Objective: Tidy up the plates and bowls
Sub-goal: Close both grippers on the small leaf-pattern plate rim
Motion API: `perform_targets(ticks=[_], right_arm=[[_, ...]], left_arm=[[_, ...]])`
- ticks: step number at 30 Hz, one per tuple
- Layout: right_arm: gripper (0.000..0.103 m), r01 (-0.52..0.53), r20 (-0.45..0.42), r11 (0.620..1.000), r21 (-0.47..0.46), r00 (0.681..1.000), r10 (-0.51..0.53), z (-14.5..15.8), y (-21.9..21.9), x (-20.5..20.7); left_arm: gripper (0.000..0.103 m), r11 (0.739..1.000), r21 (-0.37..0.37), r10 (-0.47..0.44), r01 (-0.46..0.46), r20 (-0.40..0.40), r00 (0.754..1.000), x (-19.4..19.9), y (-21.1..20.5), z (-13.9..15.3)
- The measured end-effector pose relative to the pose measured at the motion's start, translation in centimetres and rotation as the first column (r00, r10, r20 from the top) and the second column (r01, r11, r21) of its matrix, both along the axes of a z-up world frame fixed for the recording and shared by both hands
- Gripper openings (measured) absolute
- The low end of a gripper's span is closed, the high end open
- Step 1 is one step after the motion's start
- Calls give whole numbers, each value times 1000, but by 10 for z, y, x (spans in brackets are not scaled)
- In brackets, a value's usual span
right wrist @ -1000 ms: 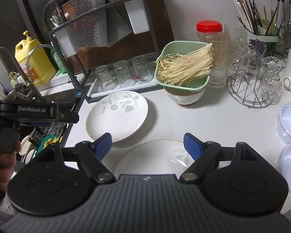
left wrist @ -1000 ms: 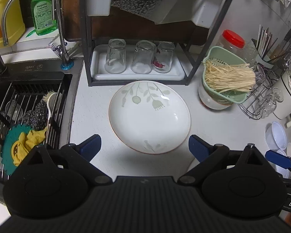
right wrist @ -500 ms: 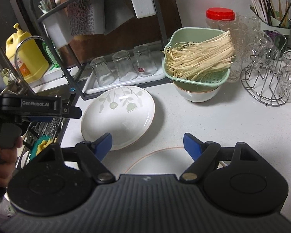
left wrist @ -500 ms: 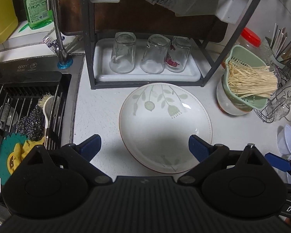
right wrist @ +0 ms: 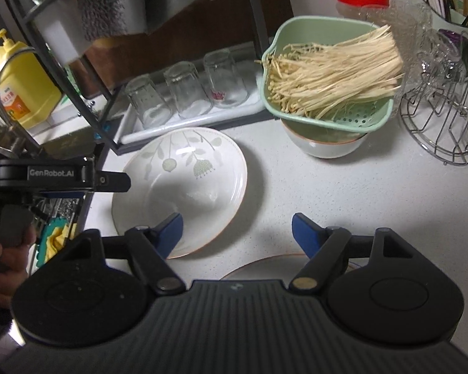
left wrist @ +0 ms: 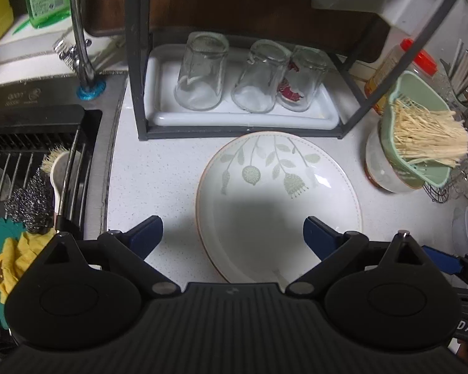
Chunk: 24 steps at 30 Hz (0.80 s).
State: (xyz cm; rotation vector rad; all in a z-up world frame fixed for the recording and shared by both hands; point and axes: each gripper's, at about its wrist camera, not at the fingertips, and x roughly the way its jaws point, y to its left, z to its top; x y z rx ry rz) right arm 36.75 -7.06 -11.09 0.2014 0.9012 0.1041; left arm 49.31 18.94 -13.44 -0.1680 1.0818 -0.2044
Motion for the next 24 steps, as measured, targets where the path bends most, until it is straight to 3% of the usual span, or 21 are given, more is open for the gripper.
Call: perform_targets(ticks=[9, 14, 18, 24], right_arm=[[57, 12, -52, 1000, -8, 999, -13, -17, 10, 36], [53, 33, -78, 999, -22, 996, -35, -27, 17, 54], [52, 56, -103, 998, -26, 993, -58, -34, 16, 64], [34, 84, -143, 996, -28, 986, -87, -47, 19, 77]], left_arm=[[96, 999, -46, -12, 10, -46, 999, 27, 13, -17], [82, 997, -69, -51, 45, -78, 996, 47, 15, -27], [69, 995, -44, -95, 91, -100, 990, 61, 11, -34], [54, 987, -40, -159, 155, -116, 981, 71, 9, -47]])
